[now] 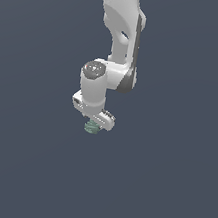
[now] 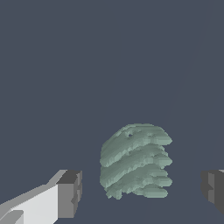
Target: Pick up the object and move it to a goal position.
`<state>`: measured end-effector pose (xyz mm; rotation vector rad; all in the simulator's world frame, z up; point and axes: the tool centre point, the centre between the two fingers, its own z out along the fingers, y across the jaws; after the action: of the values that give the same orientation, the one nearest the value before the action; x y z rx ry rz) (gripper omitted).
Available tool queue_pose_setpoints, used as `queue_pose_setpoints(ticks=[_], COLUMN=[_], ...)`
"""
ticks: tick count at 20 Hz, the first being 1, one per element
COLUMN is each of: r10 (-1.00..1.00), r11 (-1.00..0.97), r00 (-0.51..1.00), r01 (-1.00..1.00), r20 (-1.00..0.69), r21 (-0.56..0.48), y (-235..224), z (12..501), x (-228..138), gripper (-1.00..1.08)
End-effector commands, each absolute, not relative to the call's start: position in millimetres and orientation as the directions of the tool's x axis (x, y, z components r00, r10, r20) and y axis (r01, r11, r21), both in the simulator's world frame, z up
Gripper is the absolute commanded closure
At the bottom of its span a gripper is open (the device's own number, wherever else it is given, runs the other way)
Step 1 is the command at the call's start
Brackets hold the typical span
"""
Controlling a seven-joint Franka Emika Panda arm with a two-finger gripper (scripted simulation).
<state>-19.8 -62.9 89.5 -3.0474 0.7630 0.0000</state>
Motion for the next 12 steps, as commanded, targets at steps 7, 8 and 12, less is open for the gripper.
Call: queue_pose_setpoints(ticks=[7,8,12], r10=[-0.475,-0.475,-0.477], r11=[-0.88,-0.88,-0.879], r00=[0.88,0.88,0.879], r01=[-0.475,-0.475,-0.477], r20=[0.0,0.0,0.0], r21=[0.0,0.0,0.0], y=[-63,-63,-63], z=[58,54,42], x=[-21,-21,-21], gripper=[-0.92,-0.92,-0.92])
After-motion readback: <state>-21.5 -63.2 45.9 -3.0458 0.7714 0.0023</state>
